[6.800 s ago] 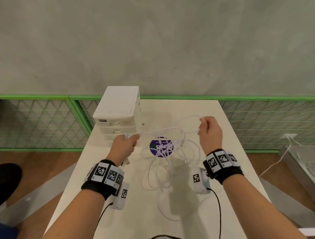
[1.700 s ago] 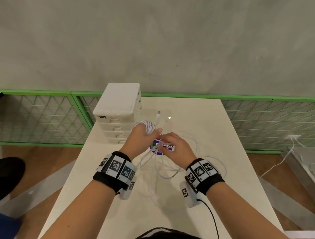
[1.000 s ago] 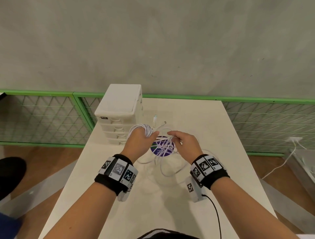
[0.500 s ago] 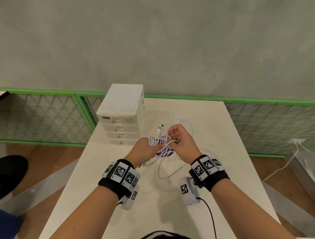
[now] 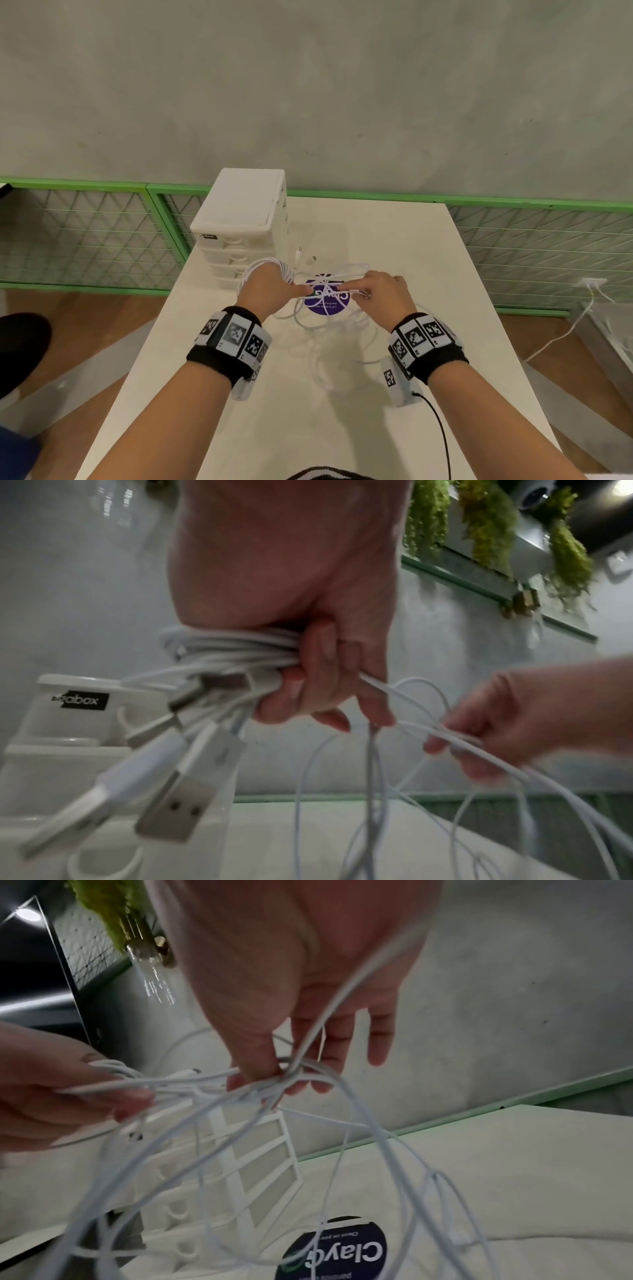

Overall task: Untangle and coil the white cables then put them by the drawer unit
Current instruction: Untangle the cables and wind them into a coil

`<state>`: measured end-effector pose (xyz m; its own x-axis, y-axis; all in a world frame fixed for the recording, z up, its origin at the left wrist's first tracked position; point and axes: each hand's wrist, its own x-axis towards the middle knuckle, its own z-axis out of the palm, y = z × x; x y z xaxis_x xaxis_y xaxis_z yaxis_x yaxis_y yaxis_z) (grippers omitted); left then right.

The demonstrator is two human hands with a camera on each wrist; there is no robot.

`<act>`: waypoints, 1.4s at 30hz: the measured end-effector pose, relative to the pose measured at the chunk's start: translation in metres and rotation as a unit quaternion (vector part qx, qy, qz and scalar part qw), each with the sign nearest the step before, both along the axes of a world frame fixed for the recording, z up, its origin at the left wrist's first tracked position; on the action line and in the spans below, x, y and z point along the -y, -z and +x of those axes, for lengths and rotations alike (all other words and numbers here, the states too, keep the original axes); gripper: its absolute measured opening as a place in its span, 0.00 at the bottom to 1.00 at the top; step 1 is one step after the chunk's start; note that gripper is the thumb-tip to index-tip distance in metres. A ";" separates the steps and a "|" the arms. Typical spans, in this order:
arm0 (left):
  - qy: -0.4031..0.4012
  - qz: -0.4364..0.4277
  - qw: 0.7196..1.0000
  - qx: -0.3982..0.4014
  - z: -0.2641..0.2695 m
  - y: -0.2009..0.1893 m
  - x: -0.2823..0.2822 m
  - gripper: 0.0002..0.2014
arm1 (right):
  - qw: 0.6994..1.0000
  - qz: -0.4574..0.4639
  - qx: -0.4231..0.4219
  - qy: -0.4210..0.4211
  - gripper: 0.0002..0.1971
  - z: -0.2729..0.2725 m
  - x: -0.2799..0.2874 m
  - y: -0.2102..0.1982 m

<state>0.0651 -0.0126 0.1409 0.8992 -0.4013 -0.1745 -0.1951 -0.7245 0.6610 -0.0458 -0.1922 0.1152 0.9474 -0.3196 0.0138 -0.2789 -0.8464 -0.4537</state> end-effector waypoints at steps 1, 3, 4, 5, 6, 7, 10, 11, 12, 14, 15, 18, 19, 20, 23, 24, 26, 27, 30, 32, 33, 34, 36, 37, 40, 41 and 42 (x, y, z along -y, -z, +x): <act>0.013 -0.005 1.000 -0.023 0.001 -0.003 0.000 0.28 | 1.000 -0.028 -0.014 0.004 0.16 -0.001 0.001 0.000; 0.033 -0.022 0.997 -0.070 0.002 -0.009 -0.001 0.27 | 0.997 -0.067 -0.049 -0.003 0.21 -0.003 0.002 0.003; 0.038 -0.028 0.995 -0.084 0.003 -0.011 -0.001 0.27 | 0.995 -0.079 -0.058 -0.012 0.24 -0.004 0.002 0.005; 0.041 -0.033 0.995 -0.089 0.003 -0.012 -0.002 0.27 | 0.995 -0.082 -0.058 -0.021 0.28 -0.004 0.002 0.006; 0.042 -0.036 0.995 -0.088 0.004 -0.013 -0.002 0.26 | 0.995 -0.076 -0.057 -0.031 0.31 -0.003 0.001 0.007; 0.041 -0.039 0.995 -0.082 0.004 -0.014 -0.002 0.25 | 0.995 -0.060 -0.063 -0.040 0.33 -0.003 0.000 0.008; 0.010 -0.072 0.997 -0.030 0.005 -0.016 -0.002 0.22 | 0.994 0.054 -0.067 -0.060 0.31 -0.006 0.002 0.003; 0.002 -0.090 0.996 -0.010 0.005 -0.017 -0.003 0.21 | 0.993 0.098 -0.030 -0.061 0.28 -0.006 0.003 -0.001; 0.001 -0.106 0.994 0.001 0.004 -0.018 -0.003 0.21 | 0.988 0.137 0.032 -0.059 0.23 -0.006 0.003 -0.007; 0.016 -0.129 0.992 0.005 0.001 -0.020 0.000 0.20 | 0.969 0.162 0.178 -0.062 0.13 -0.003 -0.002 -0.019; 0.026 -0.137 0.990 0.002 -0.002 -0.020 0.003 0.20 | 0.957 0.163 0.228 -0.072 0.12 -0.001 -0.008 -0.025; 0.052 -0.177 0.983 -0.003 -0.010 -0.021 0.012 0.21 | 0.943 0.227 0.221 -0.097 0.10 0.008 -0.032 -0.033; 0.055 -0.190 0.980 -0.001 -0.012 -0.023 0.014 0.21 | 0.946 0.249 0.185 -0.090 0.09 0.010 -0.038 -0.033; 0.052 -0.202 0.978 0.003 -0.013 -0.025 0.015 0.20 | 0.950 0.264 0.145 -0.078 0.08 0.013 -0.040 -0.029; 0.021 -0.238 0.971 0.024 -0.013 -0.031 0.013 0.17 | 0.975 0.213 -0.021 -0.057 0.33 0.016 -0.033 -0.011; 0.016 -0.247 0.968 0.032 -0.012 -0.031 0.012 0.17 | 0.979 0.173 -0.087 -0.066 0.49 0.015 -0.031 -0.005; 0.007 -0.249 0.968 0.039 -0.008 -0.033 0.009 0.17 | 0.979 0.116 -0.152 -0.077 0.67 0.011 -0.028 0.006; 0.003 -0.245 0.969 0.041 -0.006 -0.033 0.007 0.17 | 0.980 0.097 -0.157 -0.075 0.68 0.008 -0.027 0.011; -0.001 -0.244 0.968 0.049 -0.003 -0.038 0.004 0.18 | 0.978 0.099 -0.180 -0.036 0.59 0.004 -0.016 0.022; 0.012 -0.240 0.968 0.068 -0.003 -0.042 0.003 0.20 | 0.984 0.087 -0.153 -0.014 0.40 0.002 -0.004 0.025; 0.019 -0.229 0.970 0.078 -0.004 -0.043 0.003 0.22 | 0.991 0.081 -0.109 0.001 0.29 0.002 0.001 0.024; 0.025 -0.215 0.973 0.085 -0.004 -0.043 0.003 0.24 | 0.994 0.100 -0.043 0.025 0.20 0.001 0.005 0.020; 0.037 -0.199 0.975 0.091 -0.005 -0.042 0.004 0.25 | 0.976 0.178 0.103 0.066 0.12 0.002 0.007 0.004; 0.047 -0.196 0.975 0.090 -0.006 -0.041 0.005 0.24 | 0.961 0.220 0.157 0.060 0.14 0.001 0.005 -0.007; 0.093 -0.181 0.976 0.078 -0.012 -0.041 0.012 0.23 | 0.942 0.295 0.154 -0.041 0.41 0.003 -0.013 -0.034; 0.111 -0.182 0.974 0.080 -0.015 -0.043 0.014 0.23 | 0.945 0.296 0.120 -0.072 0.47 0.004 -0.019 -0.037; 0.122 -0.189 0.971 0.080 -0.017 -0.045 0.016 0.22 | 0.948 0.289 0.094 -0.095 0.47 0.006 -0.024 -0.035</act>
